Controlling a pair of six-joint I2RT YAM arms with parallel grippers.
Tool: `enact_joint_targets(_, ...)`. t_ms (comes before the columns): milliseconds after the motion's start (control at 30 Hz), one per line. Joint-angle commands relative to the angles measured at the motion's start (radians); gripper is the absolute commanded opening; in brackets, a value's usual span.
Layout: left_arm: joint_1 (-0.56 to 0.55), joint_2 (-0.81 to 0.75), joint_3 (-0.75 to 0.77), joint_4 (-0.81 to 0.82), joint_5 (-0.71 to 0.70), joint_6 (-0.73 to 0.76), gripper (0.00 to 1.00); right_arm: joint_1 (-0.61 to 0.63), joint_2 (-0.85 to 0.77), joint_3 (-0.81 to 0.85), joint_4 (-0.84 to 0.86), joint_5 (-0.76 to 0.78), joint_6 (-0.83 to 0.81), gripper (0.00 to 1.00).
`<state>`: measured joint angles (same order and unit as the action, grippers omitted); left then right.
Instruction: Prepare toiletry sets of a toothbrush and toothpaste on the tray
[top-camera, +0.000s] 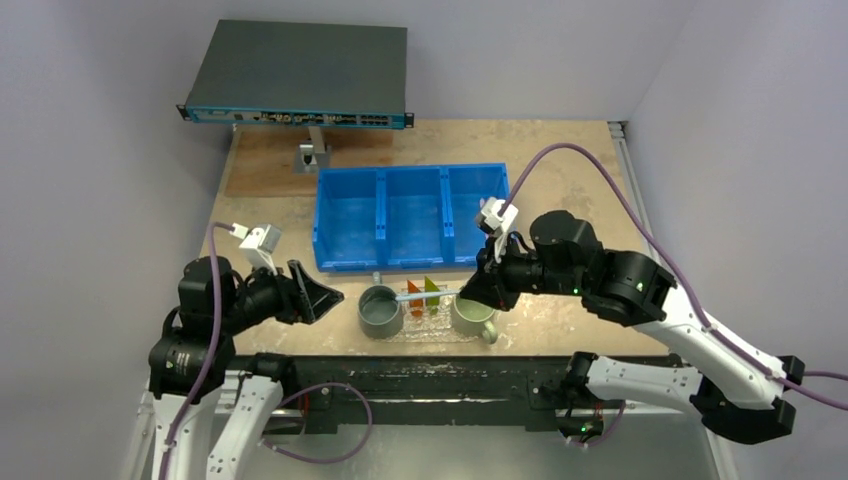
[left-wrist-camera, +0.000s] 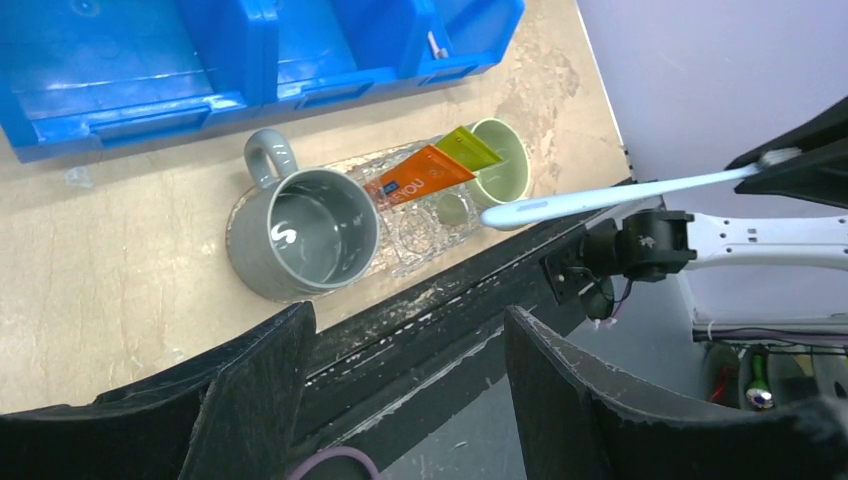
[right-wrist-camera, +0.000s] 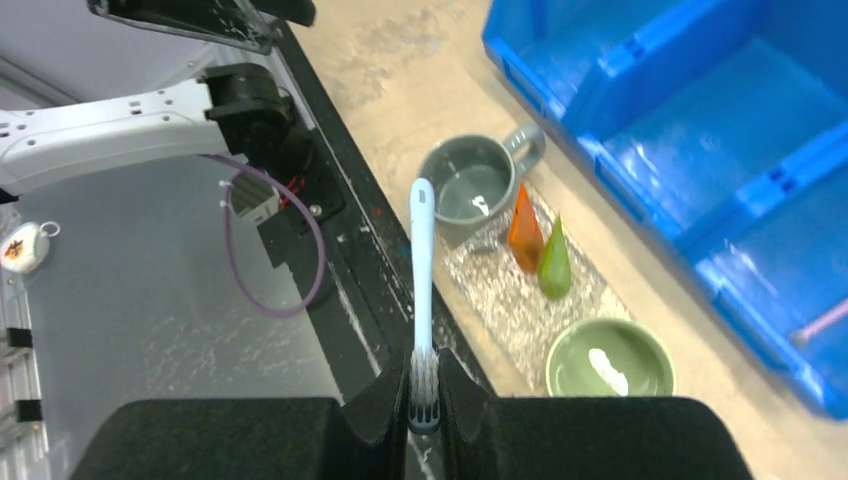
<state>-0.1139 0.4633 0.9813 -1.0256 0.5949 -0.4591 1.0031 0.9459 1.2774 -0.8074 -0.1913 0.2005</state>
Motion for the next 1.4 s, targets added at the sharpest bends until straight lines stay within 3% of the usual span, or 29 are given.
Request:
enact_joint_targets(0,-0.009,0.003,-0.030,0.035,-0.041,0.048,0.69,0.002,0.014,0.079,-0.185,0.071,0.131,0.00)
enact_joint_targets(433,-0.105,0.057,-0.066,0.062,-0.042,0.071,0.69,0.002,0.112,0.150,-0.412,0.216,0.241,0.00)
enact_joint_targets(1367,-0.116,0.044,-0.122,0.087,-0.071,0.052,0.69,0.033,0.169,-0.032,-0.176,0.235,0.271,0.00)
